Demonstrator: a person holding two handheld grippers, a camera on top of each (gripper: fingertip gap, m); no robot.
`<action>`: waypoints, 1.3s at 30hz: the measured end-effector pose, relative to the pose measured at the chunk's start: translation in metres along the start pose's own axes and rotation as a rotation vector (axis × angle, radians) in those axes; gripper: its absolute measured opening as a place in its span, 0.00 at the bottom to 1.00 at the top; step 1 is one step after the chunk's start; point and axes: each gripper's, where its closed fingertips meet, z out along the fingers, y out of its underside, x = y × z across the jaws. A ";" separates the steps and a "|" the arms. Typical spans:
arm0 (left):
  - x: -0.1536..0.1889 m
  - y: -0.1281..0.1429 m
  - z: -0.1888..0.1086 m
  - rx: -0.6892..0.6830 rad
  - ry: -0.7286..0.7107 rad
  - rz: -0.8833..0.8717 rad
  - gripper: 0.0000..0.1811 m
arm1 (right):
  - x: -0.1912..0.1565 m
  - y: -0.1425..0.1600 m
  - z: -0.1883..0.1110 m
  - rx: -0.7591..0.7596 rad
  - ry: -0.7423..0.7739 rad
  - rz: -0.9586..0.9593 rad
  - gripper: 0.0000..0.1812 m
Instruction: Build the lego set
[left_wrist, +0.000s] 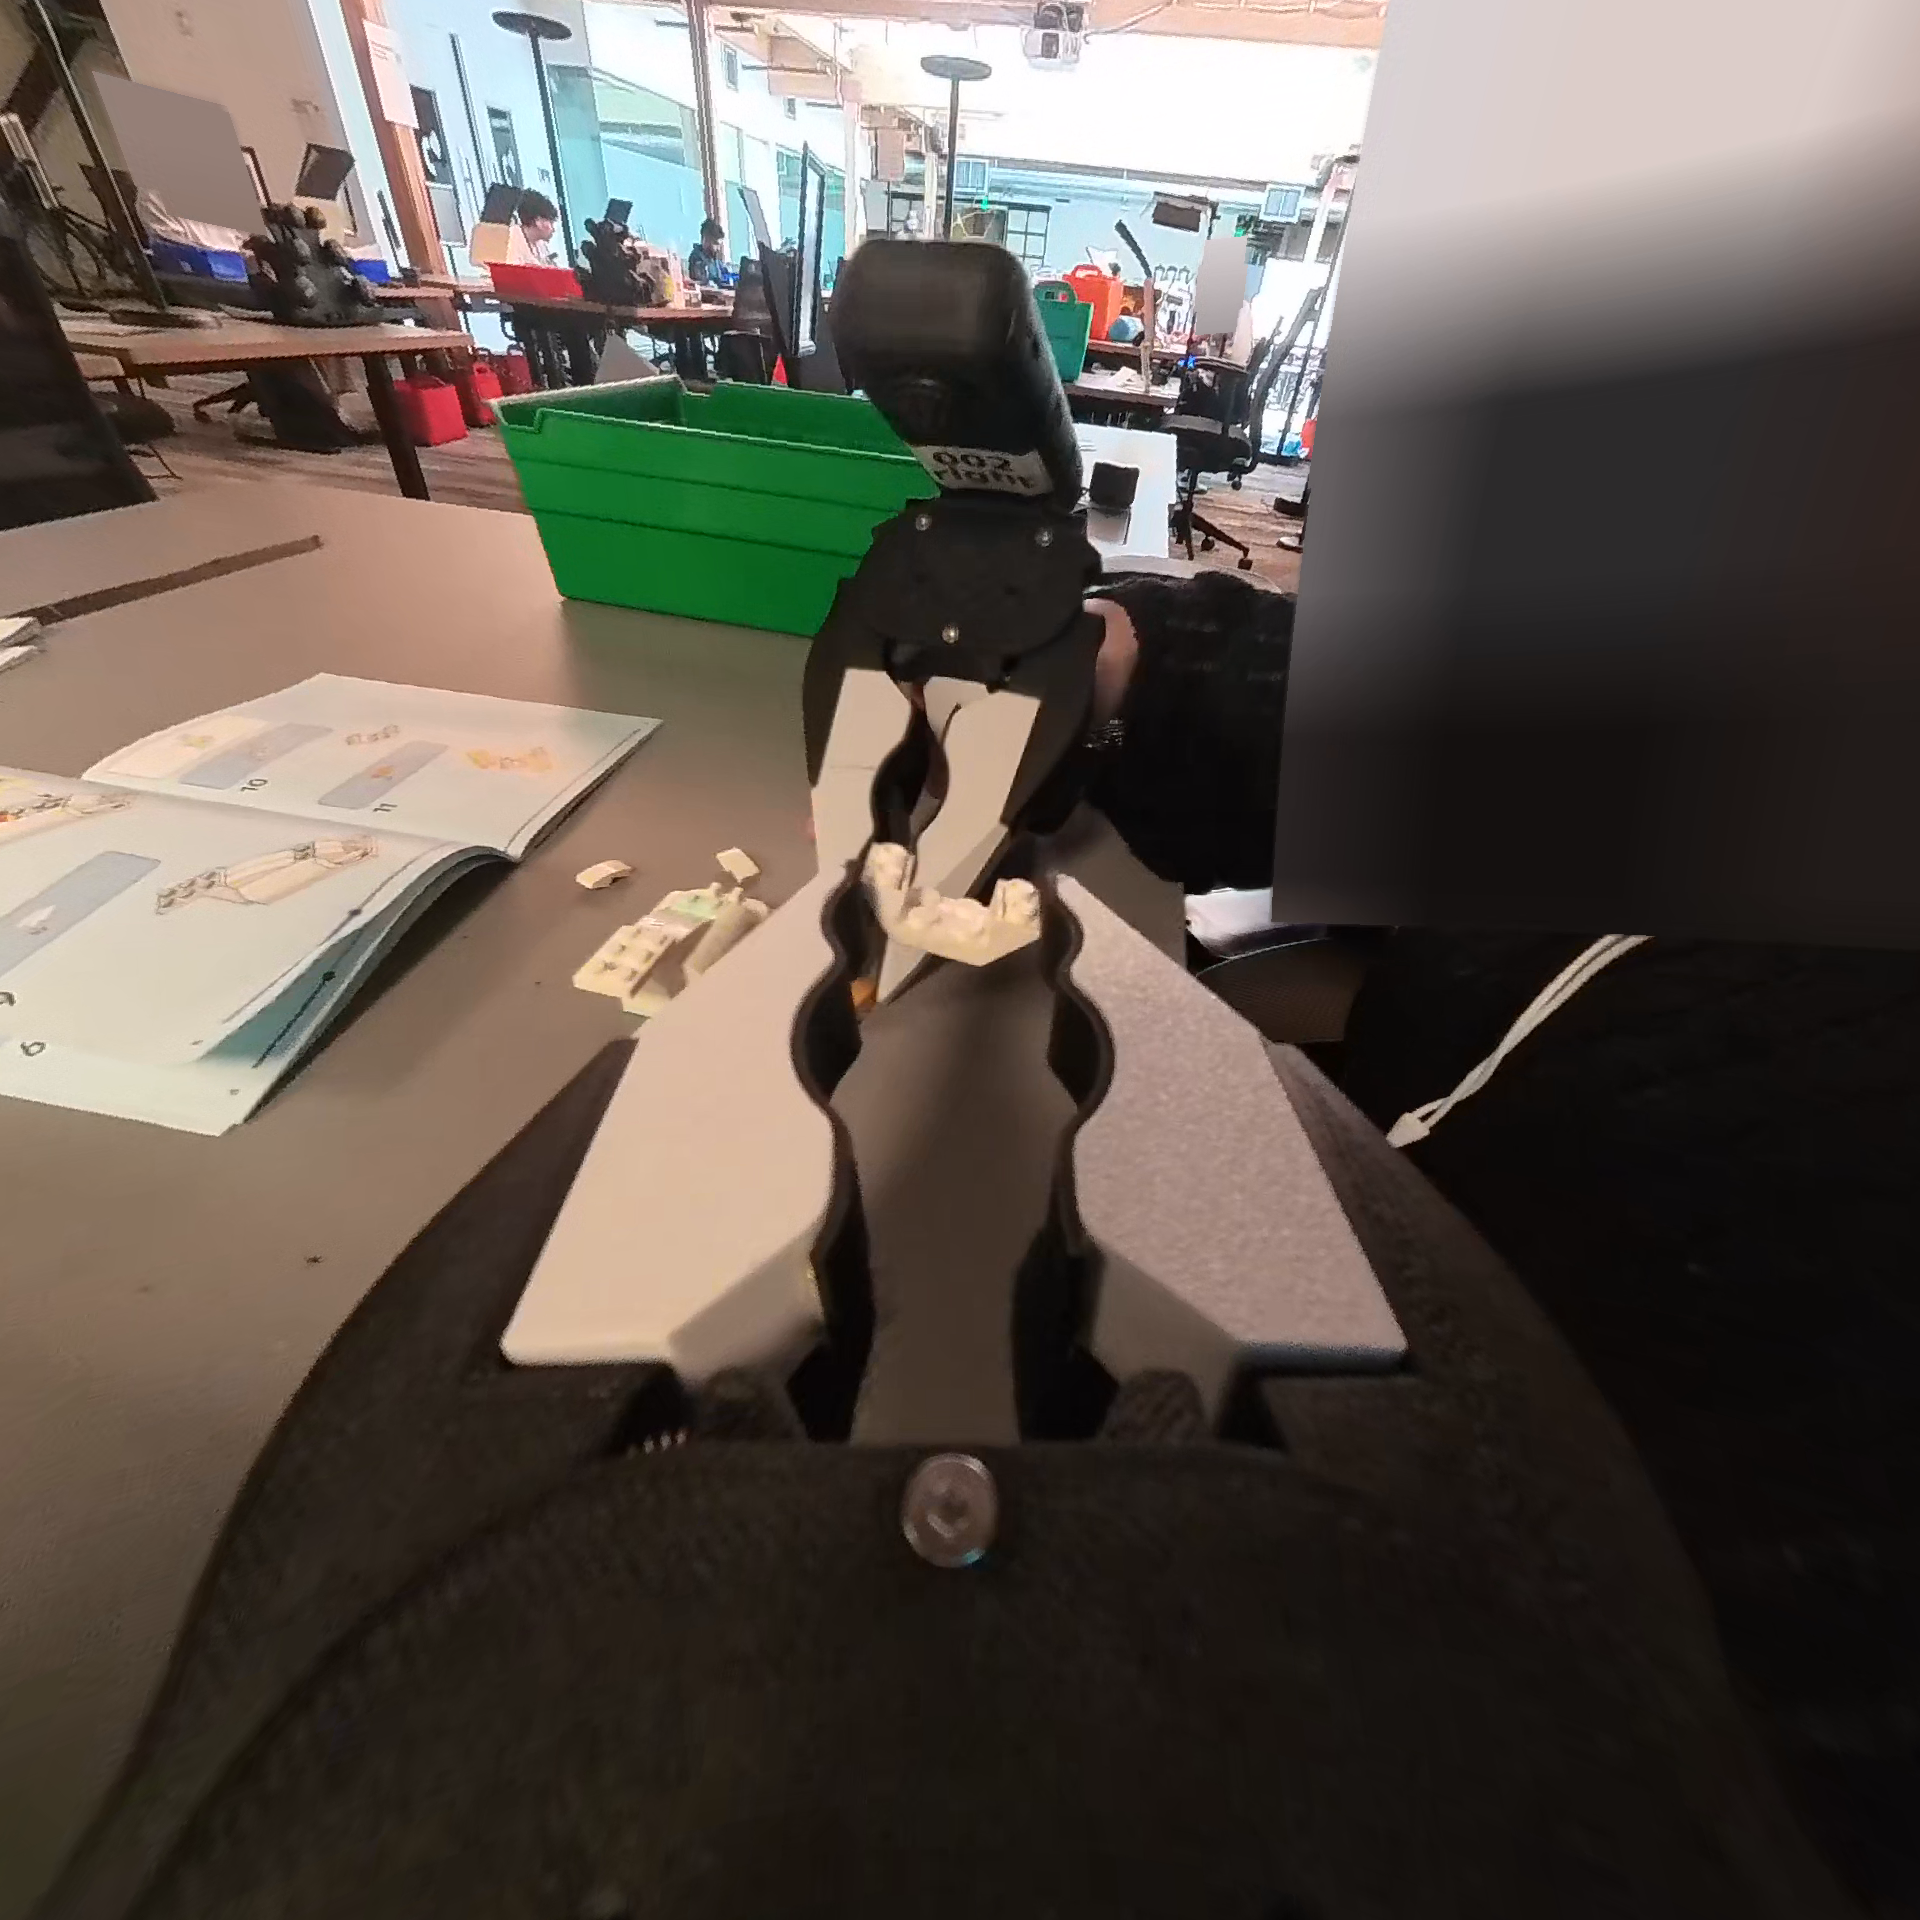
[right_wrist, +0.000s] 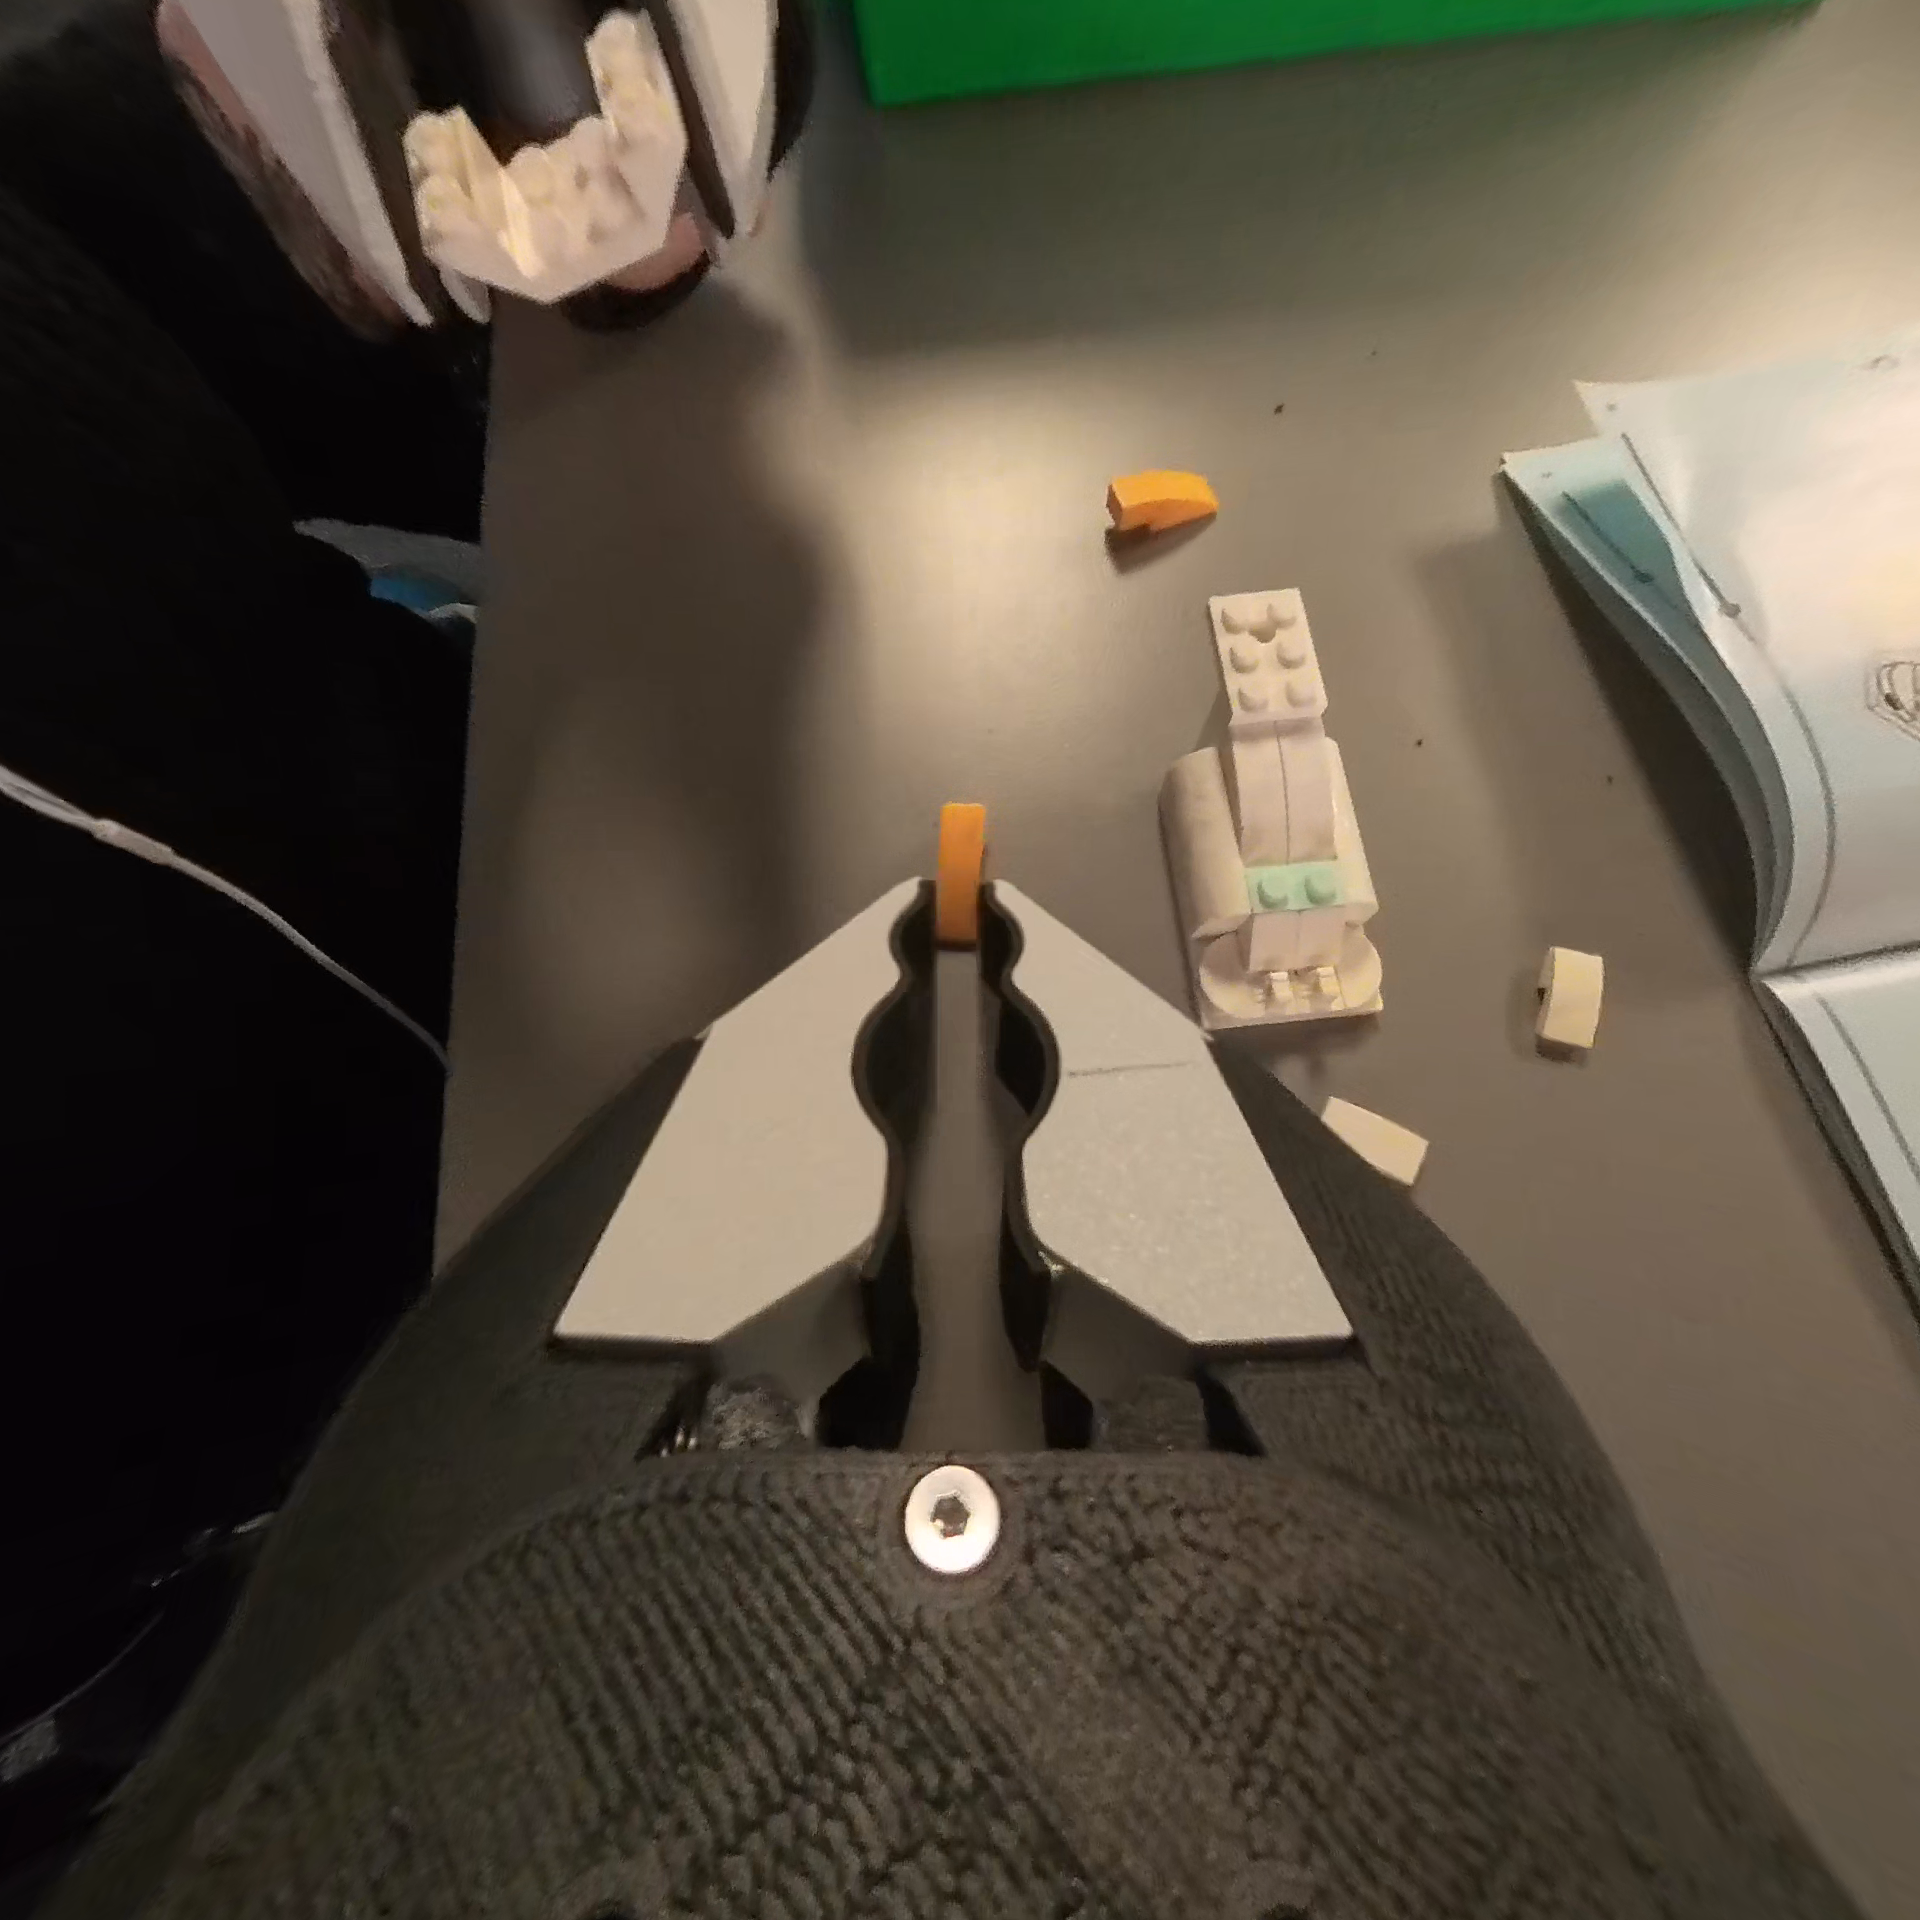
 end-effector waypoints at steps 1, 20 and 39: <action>-0.001 -0.001 0.000 0.003 -0.001 -0.001 0.17 | 0.001 -0.001 0.000 0.001 0.006 -0.013 0.03; -0.010 -0.003 0.013 0.006 0.000 -0.004 0.17 | -0.023 -0.082 -0.026 0.114 0.002 -0.297 0.03; -0.024 0.018 0.025 -0.162 -0.148 0.121 0.17 | -0.003 -0.059 -0.009 -0.181 0.344 -0.326 0.03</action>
